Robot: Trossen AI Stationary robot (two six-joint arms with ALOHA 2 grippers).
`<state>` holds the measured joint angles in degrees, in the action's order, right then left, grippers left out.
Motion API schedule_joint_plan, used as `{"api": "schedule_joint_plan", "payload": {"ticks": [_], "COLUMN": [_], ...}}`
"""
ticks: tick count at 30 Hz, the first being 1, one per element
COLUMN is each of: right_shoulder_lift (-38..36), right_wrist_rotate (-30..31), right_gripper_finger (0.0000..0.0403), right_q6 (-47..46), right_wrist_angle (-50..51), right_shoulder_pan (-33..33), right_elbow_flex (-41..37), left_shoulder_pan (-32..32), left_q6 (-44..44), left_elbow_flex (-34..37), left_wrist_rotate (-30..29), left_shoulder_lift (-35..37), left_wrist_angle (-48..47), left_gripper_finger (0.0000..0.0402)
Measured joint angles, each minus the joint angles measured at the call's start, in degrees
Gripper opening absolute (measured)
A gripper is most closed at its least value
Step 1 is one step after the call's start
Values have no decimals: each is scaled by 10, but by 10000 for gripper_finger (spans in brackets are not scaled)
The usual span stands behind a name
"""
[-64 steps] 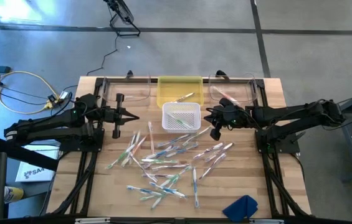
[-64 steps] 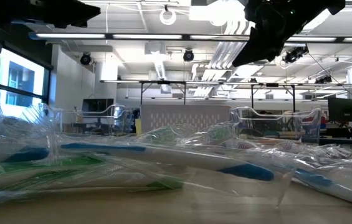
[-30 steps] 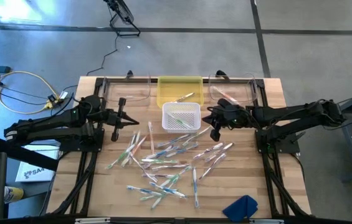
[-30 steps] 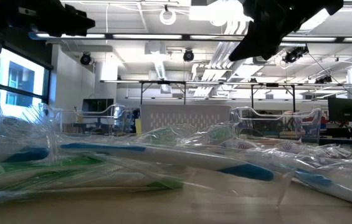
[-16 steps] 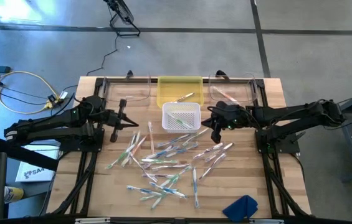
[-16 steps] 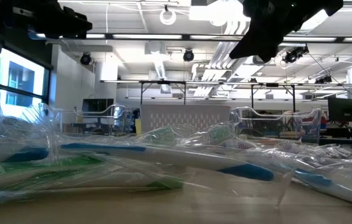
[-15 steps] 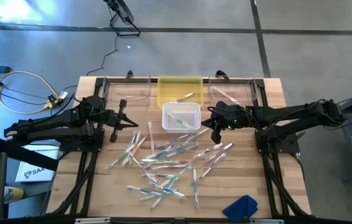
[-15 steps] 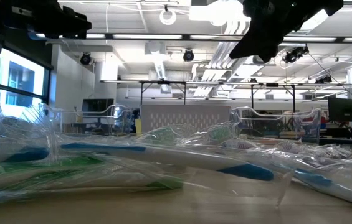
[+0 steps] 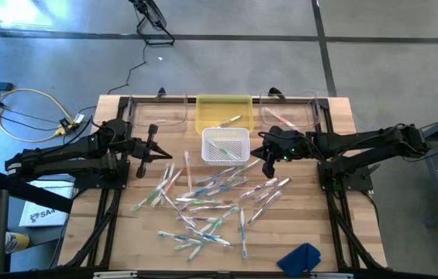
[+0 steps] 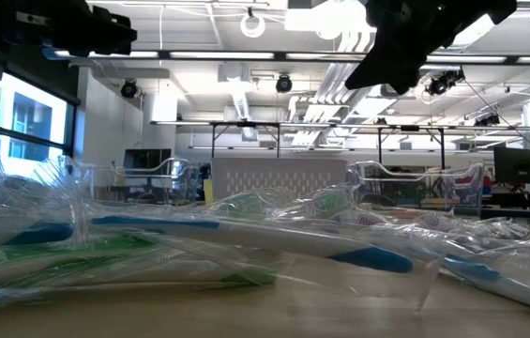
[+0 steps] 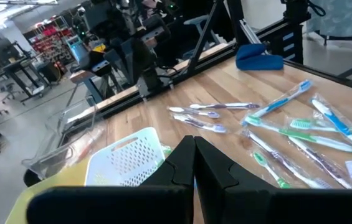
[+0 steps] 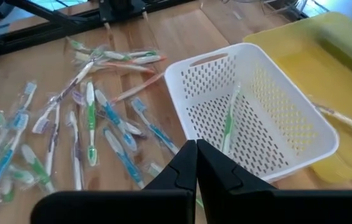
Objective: Pick & Place Toothbrushes
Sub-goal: Put the purple toothbrush into the yellow bin
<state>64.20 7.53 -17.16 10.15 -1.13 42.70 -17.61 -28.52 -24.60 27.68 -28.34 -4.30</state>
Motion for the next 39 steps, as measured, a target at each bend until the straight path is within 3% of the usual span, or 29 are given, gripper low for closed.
{"api": "schedule_joint_plan", "payload": {"ticks": [6, 11, 16, 19, 28, 39], "right_shoulder_lift": [0, 0, 0, 0, 0, 0], "right_wrist_rotate": [0, 13, 13, 10, 9, 10], "right_gripper_finger": [2, 2, 2, 2, 2, 2], "right_q6": [15, 54, 48, 48, 48, 48], "right_wrist_angle": [0, -10, -23, -20, -13, -5], "right_shoulder_pan": [0, 0, 0, 0, 0, 0], "right_elbow_flex": [0, 0, 0, 0, 0, 0], "left_shoulder_pan": [0, 0, 5, 42, 198, 331], "left_q6": [-13, -43, -48, -62, -216, -178], "left_elbow_flex": [-2, -38, -93, -113, -155, -160], "left_wrist_rotate": [1, 40, 66, 61, -65, -193], "left_shoulder_lift": [0, -24, -69, -112, -209, -248], "left_wrist_angle": [17, 7, -78, -116, -190, -203], "left_gripper_finger": [0, 0, 0, 0, 0, 0]}}
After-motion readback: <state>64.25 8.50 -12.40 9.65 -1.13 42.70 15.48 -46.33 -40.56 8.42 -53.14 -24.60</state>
